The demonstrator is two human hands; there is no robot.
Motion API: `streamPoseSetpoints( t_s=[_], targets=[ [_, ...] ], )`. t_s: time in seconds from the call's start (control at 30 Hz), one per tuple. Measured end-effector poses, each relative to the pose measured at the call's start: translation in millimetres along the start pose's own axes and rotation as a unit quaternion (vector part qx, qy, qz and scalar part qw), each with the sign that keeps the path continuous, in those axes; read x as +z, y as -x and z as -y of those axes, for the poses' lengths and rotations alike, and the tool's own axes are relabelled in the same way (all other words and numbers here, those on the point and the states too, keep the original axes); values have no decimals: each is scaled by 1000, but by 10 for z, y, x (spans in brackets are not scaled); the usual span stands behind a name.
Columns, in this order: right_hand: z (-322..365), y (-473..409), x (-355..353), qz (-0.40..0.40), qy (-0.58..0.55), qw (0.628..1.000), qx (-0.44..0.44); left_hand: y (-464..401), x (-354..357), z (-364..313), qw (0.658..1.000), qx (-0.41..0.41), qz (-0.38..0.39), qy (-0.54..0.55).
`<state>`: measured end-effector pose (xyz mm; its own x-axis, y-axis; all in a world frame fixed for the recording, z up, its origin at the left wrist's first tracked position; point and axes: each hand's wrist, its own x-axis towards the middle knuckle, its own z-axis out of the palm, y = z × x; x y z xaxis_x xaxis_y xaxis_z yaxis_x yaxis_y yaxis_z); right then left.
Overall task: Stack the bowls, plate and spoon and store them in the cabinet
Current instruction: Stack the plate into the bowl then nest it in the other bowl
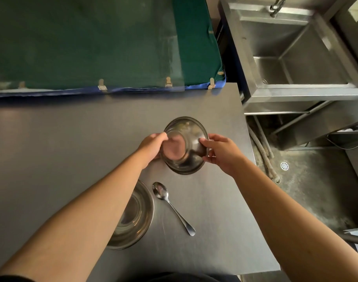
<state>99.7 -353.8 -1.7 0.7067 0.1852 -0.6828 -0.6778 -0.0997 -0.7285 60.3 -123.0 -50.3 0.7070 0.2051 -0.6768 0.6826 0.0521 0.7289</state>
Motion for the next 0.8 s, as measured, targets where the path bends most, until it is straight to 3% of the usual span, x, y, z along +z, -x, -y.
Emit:
streamPoseSetpoints(
  t_s=[0.1, 0.17, 0.3, 0.5, 0.67, 0.8],
  targets=[
    [64, 194, 241, 32, 55, 995, -77, 100, -157, -113, 996, -13, -14, 84],
    [44, 267, 340, 20, 172, 975, -143, 135, -264, -192, 995, -20, -12, 97],
    [-111, 431, 498, -11, 387, 872, -301, 319, -610, -219, 992, -17, -20, 127],
    [-261, 684, 677, 23, 473, 769, -429, 618, -1004, 37, 994, 14, -79, 72],
    [-414, 860, 846, 88, 442, 809, -377, 949, -1310, 353, 990, 28, -99, 92],
    [-575, 885, 1076, 27, 438, 833, -337, 1247, -1490, 626, 990, 42, -96, 100]
  ],
)
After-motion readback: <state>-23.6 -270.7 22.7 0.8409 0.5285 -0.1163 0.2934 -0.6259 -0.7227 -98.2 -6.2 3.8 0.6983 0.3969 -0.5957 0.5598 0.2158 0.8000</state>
